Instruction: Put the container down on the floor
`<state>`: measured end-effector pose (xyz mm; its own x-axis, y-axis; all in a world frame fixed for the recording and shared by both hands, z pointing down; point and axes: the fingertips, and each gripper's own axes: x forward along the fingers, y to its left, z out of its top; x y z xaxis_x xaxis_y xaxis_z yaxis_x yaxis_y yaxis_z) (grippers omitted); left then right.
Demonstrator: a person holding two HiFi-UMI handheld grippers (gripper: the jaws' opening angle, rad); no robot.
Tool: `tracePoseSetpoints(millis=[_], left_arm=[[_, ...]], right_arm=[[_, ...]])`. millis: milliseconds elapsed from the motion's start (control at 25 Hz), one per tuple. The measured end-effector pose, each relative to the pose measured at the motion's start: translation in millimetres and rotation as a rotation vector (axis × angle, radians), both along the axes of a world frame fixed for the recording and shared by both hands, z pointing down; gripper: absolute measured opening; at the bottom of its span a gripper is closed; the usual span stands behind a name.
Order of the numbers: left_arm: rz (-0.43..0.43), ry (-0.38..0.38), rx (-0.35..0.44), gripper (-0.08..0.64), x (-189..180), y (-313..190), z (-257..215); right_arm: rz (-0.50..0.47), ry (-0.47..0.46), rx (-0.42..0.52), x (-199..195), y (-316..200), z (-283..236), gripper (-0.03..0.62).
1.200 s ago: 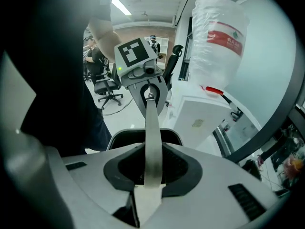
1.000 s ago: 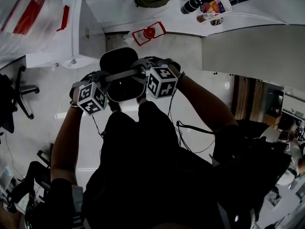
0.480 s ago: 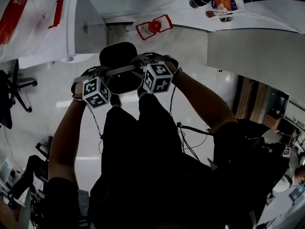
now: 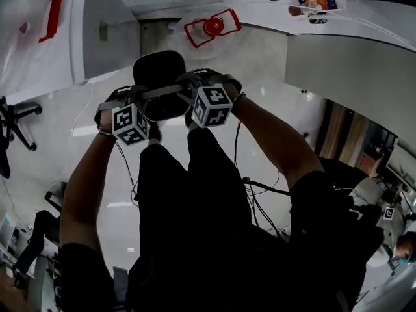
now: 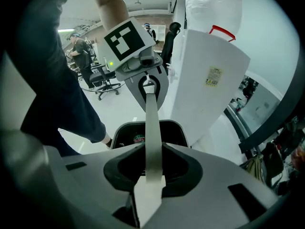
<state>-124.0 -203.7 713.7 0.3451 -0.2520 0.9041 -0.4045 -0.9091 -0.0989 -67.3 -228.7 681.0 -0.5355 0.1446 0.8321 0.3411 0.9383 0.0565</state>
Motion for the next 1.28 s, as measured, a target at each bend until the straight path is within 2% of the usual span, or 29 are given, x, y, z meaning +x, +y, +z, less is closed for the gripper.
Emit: tracePoseSetpoints(millis=[680, 1280], left_arm=[[0.055, -0.089, -0.049, 0.012, 0, -5, 136], [0.072, -0.09, -0.101, 0.013, 0, 1, 231]], right_arm=[[0.004, 0.077, -0.035, 6, -4, 137, 0.08], [-0.025, 0.134, -0.038, 7, -4, 234, 0.08]])
